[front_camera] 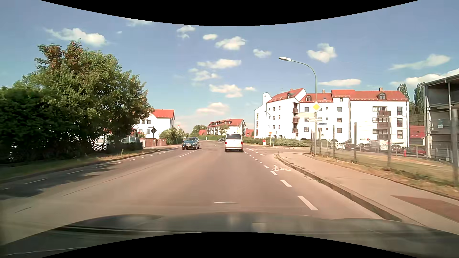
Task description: Follow the waypoints while adhering to traffic rules and regulations
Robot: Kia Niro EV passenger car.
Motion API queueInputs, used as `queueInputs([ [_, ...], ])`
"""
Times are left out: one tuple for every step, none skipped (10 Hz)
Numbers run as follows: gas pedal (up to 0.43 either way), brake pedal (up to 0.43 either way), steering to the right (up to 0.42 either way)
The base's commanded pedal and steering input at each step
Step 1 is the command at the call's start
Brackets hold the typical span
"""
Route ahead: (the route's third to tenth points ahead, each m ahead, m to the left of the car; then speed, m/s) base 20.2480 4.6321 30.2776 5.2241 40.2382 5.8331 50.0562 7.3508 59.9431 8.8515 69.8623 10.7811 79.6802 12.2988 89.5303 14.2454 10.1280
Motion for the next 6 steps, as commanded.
queueInputs([
  [0.000,0.006,-0.014],
  [0.020,0.006,-0.012],
  [0.020,0.006,-0.011],
  [0.020,0.006,-0.011],
  [0.028,0.006,-0.011],
  [0.039,0.006,-0.011],
])
